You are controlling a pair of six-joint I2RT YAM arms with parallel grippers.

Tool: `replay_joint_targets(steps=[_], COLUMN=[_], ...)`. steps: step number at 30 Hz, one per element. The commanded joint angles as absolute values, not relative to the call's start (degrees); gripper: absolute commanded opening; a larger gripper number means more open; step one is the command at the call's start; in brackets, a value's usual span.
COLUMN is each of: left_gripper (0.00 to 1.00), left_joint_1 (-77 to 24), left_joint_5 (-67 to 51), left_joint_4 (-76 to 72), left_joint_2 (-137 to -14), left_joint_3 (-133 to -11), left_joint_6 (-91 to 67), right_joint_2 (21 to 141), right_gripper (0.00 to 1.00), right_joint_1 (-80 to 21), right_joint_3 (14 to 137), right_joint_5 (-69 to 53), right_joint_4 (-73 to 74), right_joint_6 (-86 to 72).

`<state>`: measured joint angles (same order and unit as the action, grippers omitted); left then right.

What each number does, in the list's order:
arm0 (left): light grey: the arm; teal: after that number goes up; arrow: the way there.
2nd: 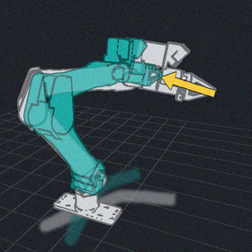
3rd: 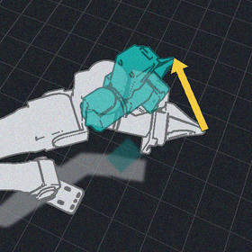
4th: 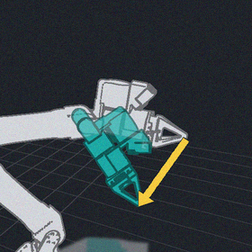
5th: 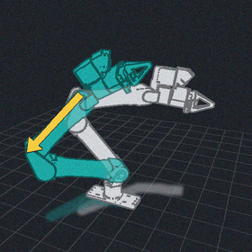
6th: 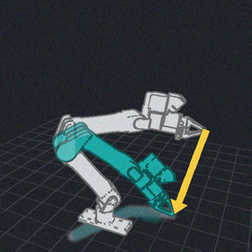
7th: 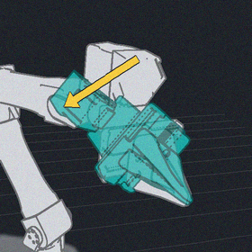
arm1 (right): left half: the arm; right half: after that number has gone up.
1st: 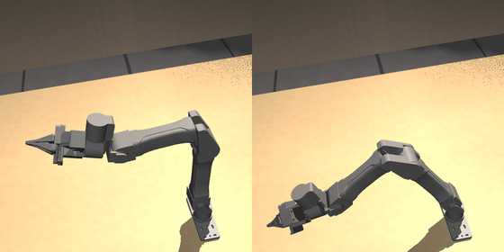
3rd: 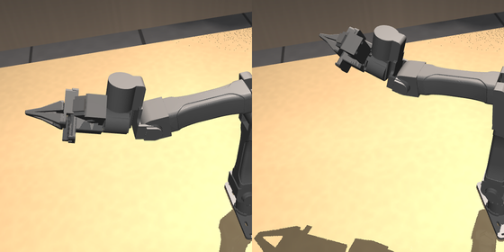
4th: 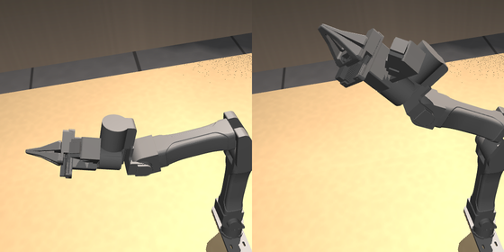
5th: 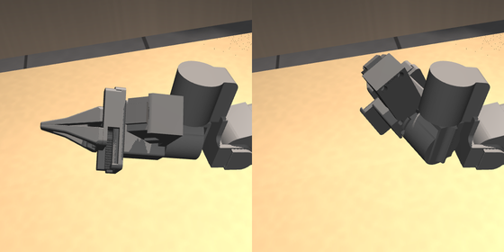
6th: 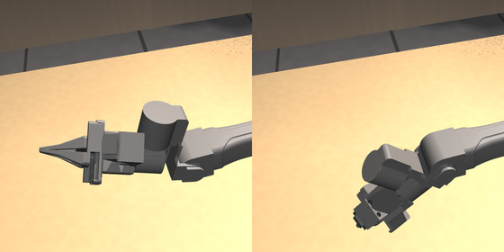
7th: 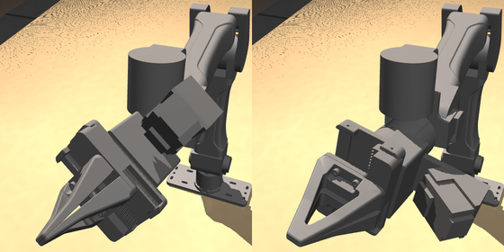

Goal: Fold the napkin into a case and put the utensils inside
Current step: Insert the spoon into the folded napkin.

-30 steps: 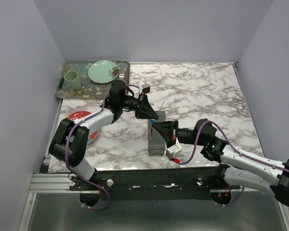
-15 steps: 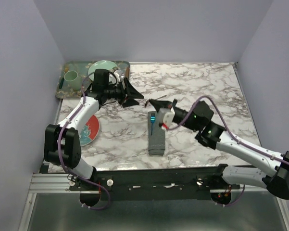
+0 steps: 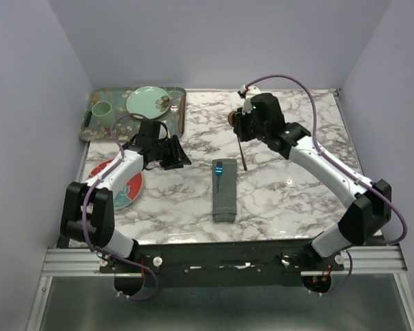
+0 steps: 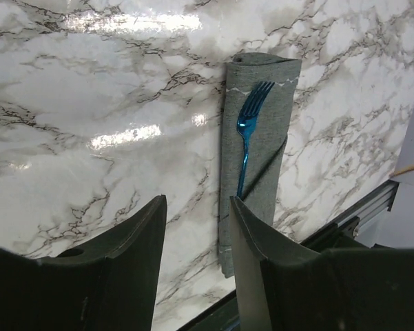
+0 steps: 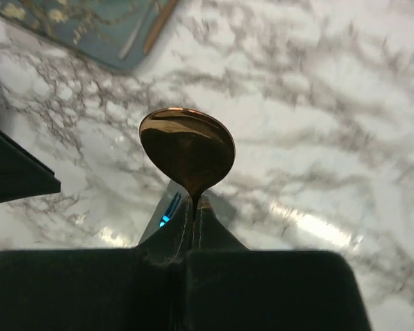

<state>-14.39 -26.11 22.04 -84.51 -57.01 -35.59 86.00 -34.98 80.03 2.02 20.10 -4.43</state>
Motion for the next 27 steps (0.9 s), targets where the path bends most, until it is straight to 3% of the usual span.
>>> replay_joint_targets(steps=[1,18,27], left_gripper=[0.49,0.49,0.49], left_joint_1=[-16.1,-14.1,-12.0], left_joint_5=[-24.3,-25.7,-26.5], left_joint_4=[16.1,14.5,15.6], left_joint_2=[-87.4,-88.8,-90.1], left_joint_3=[-56.3,-54.1,-54.6], left_joint_6=[-36.8,-36.7,-35.3], right_joint_2=[92.4,110.8,113.7], right_gripper=[0.01,0.01,0.01], right_joint_1=[-34.8,-34.5,-34.5], right_joint_3=[84.4,94.6,94.2], right_joint_5=[7.3,10.5,11.5], right_joint_4=[32.4,34.3,32.2], right_joint_6=[-25.9,-31.5,-31.5])
